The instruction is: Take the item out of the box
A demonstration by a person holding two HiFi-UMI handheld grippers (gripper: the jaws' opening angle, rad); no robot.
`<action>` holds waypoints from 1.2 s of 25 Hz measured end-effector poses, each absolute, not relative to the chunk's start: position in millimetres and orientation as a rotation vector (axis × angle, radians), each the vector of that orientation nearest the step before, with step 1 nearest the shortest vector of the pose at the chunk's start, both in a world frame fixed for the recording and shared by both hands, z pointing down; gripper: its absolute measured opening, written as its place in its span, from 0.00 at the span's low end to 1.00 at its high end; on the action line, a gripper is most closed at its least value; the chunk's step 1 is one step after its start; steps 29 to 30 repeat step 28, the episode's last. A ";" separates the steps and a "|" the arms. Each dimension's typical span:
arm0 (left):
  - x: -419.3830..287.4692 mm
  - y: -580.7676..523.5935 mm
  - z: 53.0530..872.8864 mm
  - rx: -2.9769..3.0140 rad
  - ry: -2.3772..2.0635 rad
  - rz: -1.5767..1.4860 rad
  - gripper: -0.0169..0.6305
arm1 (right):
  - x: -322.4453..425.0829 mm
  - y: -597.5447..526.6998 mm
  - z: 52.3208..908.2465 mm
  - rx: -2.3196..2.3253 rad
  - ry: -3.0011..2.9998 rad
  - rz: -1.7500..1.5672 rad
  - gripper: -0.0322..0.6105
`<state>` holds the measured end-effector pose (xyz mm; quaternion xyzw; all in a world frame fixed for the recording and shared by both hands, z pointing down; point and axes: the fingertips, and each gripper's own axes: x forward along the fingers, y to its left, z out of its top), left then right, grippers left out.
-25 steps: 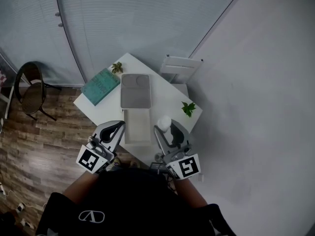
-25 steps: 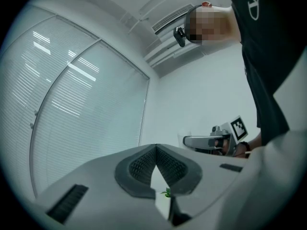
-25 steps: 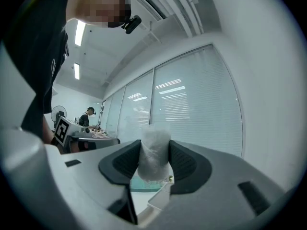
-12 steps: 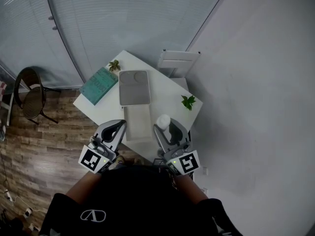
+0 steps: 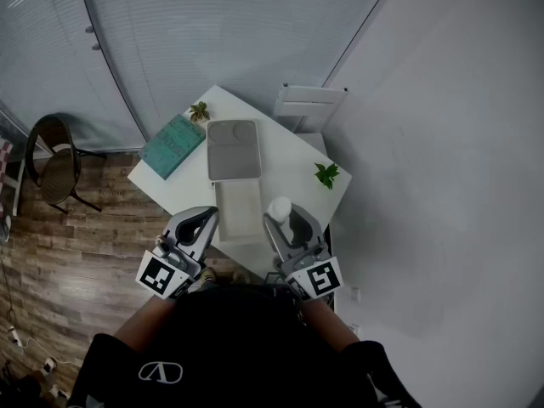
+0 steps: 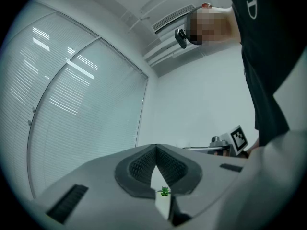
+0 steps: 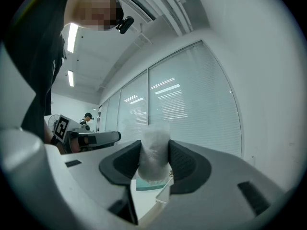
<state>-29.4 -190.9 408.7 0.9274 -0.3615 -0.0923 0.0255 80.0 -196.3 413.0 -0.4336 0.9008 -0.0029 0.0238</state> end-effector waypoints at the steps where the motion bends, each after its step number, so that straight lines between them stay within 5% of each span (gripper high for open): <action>1: -29.7 -190.1 409.0 2.868 -1.117 -0.285 0.03 | 79.2 -195.7 413.5 -1.344 2.789 -0.004 0.32; 30: -28.8 -184.7 406.7 2.869 -1.145 -0.288 0.03 | 84.8 -198.1 416.2 -1.350 2.776 0.004 0.32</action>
